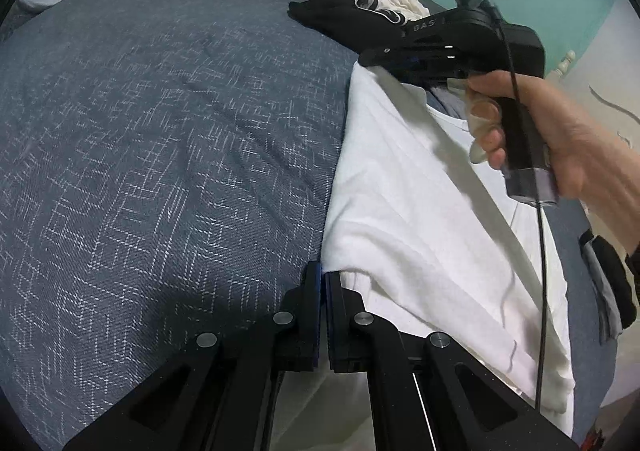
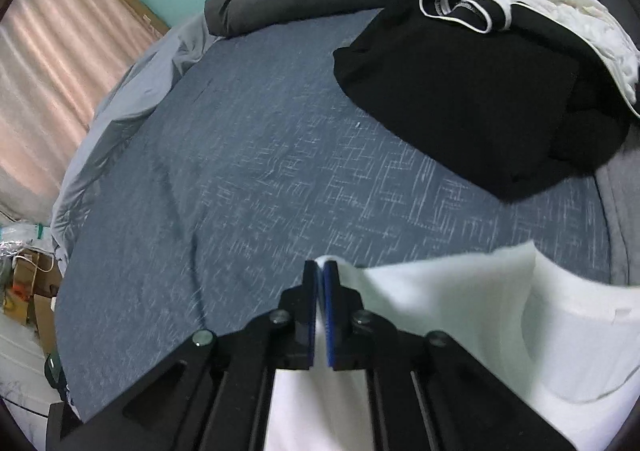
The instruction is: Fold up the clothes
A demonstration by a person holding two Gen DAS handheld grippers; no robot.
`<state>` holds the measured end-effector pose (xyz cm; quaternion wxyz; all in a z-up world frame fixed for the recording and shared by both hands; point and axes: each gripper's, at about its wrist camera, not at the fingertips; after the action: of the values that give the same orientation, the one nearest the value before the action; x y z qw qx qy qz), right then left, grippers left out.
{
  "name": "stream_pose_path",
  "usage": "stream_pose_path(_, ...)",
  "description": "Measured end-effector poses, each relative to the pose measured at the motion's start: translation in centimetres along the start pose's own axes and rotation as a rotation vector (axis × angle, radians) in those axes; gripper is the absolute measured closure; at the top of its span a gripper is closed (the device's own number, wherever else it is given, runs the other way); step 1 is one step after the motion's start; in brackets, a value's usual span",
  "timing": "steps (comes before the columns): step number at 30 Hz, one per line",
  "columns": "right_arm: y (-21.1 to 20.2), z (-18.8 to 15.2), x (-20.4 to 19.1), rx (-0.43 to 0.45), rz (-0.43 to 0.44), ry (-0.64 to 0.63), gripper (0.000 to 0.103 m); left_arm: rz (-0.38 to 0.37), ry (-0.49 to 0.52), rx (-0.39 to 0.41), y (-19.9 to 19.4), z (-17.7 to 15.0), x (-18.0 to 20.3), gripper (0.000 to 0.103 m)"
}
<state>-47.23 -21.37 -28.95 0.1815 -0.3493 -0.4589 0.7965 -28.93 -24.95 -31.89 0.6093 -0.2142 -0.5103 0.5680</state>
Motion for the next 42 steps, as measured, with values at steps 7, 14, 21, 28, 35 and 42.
stream_pose_path(7, 1.9, 0.8, 0.3, -0.028, -0.009, 0.006, 0.100, -0.023, -0.025, -0.001, 0.2, 0.1, -0.5, 0.101)
stream_pose_path(14, 2.9, 1.0, 0.8, -0.036, 0.003, 0.027, 0.100, -0.065, -0.060, -0.004, 0.0, 0.3, -1.3, 0.101)
stream_pose_path(21, -1.4, 0.3, 1.3, 0.066, -0.004, 0.044, 0.090, -0.086, -0.094, 0.003, -0.5, 0.2, -1.9, 0.101)
stream_pose_path(28, -8.0, -3.8, 3.2, 0.089, 0.073, 0.019, 0.080, -0.056, -0.086, 0.001, -0.4, 0.7, -1.7, 0.101)
stream_pose_path(35, -9.6, -12.6, 5.9, -0.039, 0.028, 0.024, 0.077, -0.032, -0.101, 0.016, -0.7, 0.8, -1.7, 0.102)
stream_pose_path(42, -8.1, -17.4, 4.4, -0.083, -0.038, -0.037, 0.076, -0.017, -0.101, 0.006, -0.4, 0.4, -1.9, 0.101)
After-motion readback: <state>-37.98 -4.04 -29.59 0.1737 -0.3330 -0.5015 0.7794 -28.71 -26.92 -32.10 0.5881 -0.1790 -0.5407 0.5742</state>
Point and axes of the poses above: each gripper's, at about its wrist camera, not at the fingertips, and y roughly the way its jaws point, x to its right, z to its top, and after that the axes turned 10 degrees about -x, right-handed
